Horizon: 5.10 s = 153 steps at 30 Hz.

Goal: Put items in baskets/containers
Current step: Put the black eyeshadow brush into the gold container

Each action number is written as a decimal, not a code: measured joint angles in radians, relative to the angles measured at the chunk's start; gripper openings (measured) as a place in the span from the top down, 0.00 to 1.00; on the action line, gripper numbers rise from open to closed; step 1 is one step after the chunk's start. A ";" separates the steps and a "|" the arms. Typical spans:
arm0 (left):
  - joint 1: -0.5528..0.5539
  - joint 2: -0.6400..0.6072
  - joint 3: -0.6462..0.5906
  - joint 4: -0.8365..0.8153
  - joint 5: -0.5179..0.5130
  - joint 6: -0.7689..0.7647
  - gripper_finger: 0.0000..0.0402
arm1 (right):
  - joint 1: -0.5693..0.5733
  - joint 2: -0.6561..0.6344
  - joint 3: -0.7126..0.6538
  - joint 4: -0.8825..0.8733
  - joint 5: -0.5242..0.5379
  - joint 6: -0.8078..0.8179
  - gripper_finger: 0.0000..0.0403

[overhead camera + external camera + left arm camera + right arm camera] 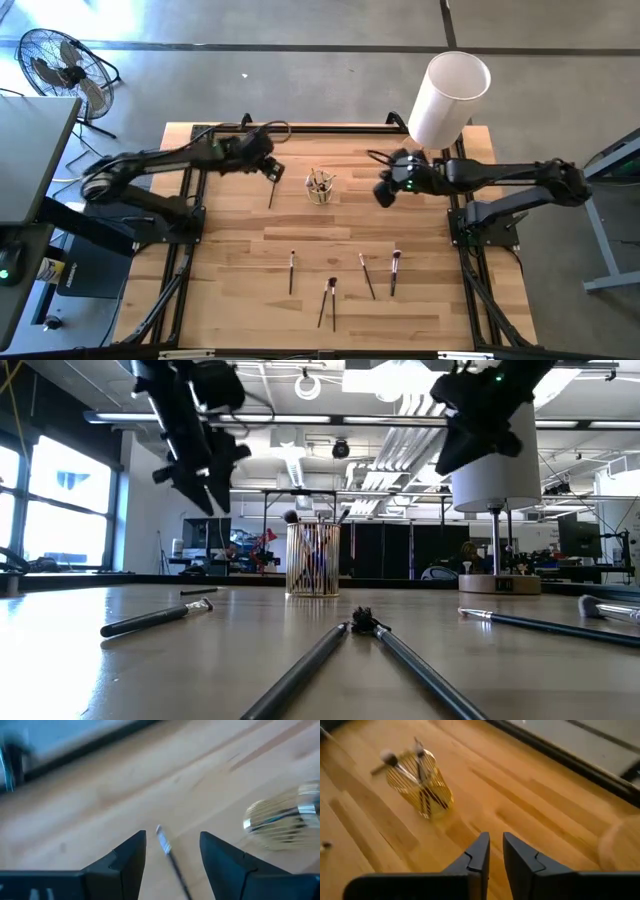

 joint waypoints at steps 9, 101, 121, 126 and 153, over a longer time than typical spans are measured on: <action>0.198 0.331 0.106 -0.054 0.352 -0.056 0.55 | 0.008 -0.043 0.000 -0.116 0.066 -0.075 0.97; 0.158 0.592 0.210 -0.096 0.274 -0.210 0.81 | 0.007 -0.042 0.000 -0.122 0.127 -0.230 0.98; 0.154 0.509 0.251 -0.102 0.200 -0.127 1.00 | 0.007 -0.042 0.000 -0.122 0.131 -0.229 0.98; 0.143 0.417 0.252 -0.105 0.147 -0.127 1.00 | 0.007 -0.042 0.000 -0.122 0.131 -0.229 0.98; -0.098 0.135 0.066 0.962 0.265 0.283 1.00 | 0.007 -0.042 0.000 -0.117 0.128 -0.221 0.98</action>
